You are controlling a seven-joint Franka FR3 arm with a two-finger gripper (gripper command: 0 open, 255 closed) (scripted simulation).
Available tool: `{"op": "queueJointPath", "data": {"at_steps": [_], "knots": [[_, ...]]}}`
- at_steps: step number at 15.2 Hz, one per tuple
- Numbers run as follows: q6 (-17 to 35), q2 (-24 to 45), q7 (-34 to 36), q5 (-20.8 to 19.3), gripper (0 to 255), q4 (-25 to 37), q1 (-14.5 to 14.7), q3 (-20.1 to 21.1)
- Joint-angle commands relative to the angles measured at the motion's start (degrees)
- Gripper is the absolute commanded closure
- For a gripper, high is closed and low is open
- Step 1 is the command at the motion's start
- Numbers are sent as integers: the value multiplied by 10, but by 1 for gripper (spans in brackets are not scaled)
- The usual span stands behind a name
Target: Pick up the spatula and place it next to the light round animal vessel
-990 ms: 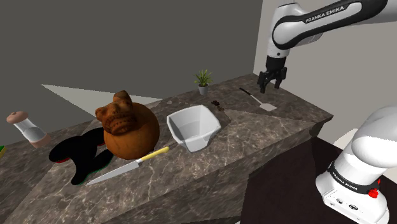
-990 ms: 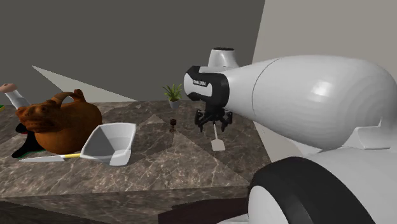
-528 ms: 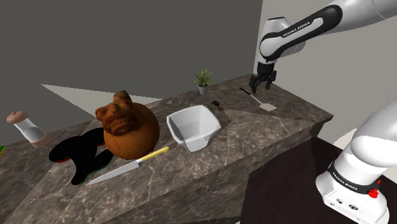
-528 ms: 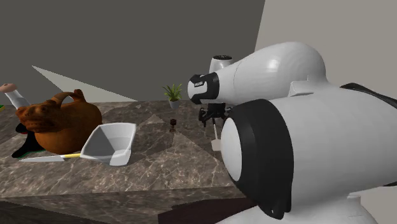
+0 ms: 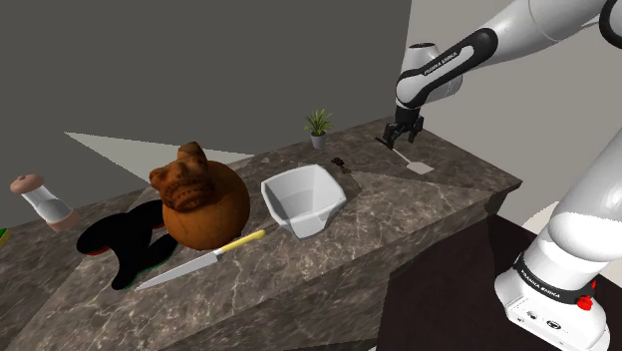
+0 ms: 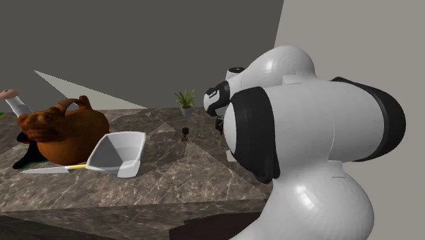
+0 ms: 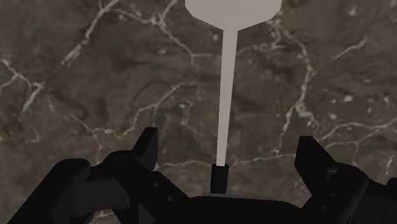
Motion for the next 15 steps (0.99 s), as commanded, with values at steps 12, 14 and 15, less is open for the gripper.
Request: {"op": "queueJointPath", "data": {"at_steps": [12, 14, 15], "knots": [[36, 26, -3, 5, 255, -10, 0, 0], [36, 26, -3, 5, 255, -10, 0, 0], [36, 26, -3, 5, 255, -10, 0, 0]]}}
